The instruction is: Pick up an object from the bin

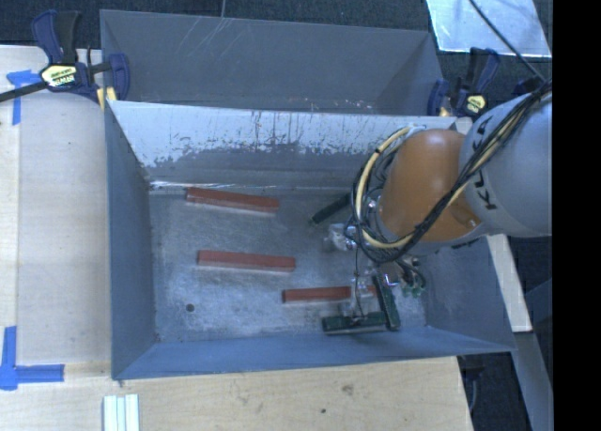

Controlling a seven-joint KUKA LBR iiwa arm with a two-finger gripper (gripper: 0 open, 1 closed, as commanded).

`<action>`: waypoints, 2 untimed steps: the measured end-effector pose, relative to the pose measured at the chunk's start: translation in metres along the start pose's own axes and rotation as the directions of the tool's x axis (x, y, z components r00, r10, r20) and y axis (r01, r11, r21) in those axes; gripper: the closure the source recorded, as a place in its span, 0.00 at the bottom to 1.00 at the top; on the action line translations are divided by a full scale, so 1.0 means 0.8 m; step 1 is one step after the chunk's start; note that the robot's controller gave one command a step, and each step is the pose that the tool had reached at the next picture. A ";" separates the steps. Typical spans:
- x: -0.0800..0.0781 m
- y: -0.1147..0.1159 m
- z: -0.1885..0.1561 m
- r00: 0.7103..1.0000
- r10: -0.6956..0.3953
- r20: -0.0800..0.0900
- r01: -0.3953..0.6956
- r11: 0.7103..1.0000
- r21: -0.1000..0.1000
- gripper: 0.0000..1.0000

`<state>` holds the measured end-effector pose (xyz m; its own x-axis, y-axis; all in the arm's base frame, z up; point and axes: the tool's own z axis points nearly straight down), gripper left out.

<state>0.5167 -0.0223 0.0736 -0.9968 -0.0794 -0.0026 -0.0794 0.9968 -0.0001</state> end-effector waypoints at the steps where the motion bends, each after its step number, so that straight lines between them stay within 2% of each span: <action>1: 0.013 0.013 0.004 0.998 0.055 0.000 -0.055 0.998 0.000 1.00; 2: 0.013 0.013 0.004 0.998 0.055 0.000 -0.055 0.998 0.001 1.00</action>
Offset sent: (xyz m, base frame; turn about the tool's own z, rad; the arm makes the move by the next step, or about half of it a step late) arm 0.0000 0.0000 0.0000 0.0000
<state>0.5052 -0.0126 0.0707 -0.9997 -0.0242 -0.0026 -0.0242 0.9997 -0.0004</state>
